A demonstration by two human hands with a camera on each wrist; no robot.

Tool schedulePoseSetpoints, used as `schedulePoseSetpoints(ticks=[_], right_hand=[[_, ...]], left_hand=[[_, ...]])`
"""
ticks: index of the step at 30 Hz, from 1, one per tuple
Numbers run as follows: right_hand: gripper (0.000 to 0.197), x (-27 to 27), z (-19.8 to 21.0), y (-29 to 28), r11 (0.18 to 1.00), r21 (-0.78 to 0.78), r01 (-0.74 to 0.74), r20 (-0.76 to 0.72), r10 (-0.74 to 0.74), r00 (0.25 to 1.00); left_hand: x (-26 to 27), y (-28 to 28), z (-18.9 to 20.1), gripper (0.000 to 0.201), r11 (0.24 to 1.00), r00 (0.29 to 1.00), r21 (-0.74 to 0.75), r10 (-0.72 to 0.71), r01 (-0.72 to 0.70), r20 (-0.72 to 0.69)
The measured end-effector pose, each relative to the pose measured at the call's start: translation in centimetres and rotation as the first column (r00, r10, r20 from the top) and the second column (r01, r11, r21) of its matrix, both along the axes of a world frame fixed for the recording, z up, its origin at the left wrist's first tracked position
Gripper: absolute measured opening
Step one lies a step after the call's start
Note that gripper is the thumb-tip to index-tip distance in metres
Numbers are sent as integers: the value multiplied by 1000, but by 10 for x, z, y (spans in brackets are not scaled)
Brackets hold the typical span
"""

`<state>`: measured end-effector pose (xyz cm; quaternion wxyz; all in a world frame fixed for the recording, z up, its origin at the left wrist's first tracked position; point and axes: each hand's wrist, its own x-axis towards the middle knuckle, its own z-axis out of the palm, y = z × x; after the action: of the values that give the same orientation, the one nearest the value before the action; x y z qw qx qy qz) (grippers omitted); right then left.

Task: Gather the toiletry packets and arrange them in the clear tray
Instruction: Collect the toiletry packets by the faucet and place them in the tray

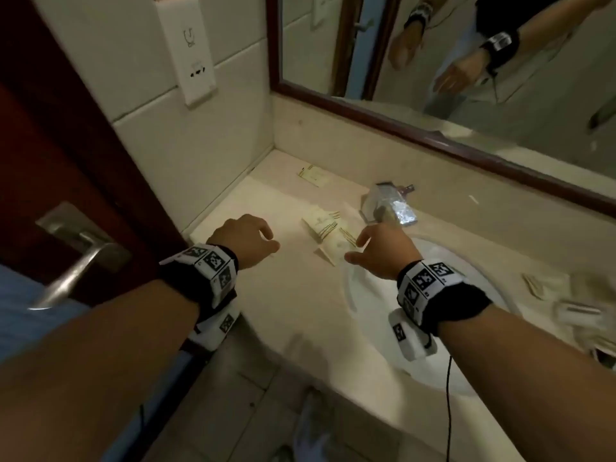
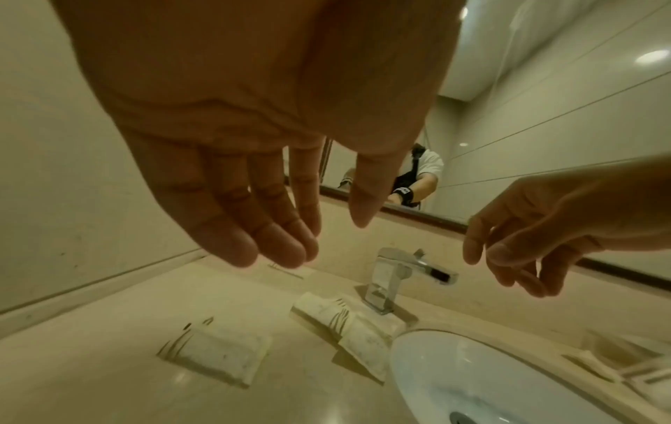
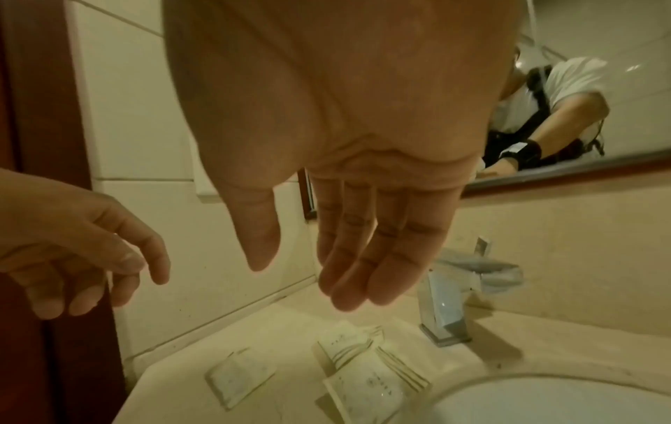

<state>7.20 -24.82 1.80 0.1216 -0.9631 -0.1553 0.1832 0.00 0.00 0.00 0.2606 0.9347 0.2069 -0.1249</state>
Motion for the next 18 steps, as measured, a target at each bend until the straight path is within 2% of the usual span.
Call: schedulePoseSetpoints(ticks=[4,7,9,11,15,18], right_hand=[[47,44,-33,3,998,-6,59,-85,-59,995],[41,73,-63,10,995,-7,102,-141,-102,985],[44,83,-77,13,990,-15,140,-153,-140,978],[47,92,-91,17,987,-36,156,-174,-160,972],[64,106,-112,27,984,-97,148,-212,-166,963],[57,113,-118,33,976,-100,196,-201,-212,956]], left_hand=[[23,3,-18,28,990,990,37,140,-138,-35],[39,7,-39,27,980,977,26,199,-198,-73],[46,12,-52,27,971,966,21,241,-240,-93],[53,17,-64,28,958,950,-6,285,-288,-127],[70,29,-86,19,904,907,-131,383,-407,-174],[83,39,-104,21,881,889,-150,426,-450,-167]])
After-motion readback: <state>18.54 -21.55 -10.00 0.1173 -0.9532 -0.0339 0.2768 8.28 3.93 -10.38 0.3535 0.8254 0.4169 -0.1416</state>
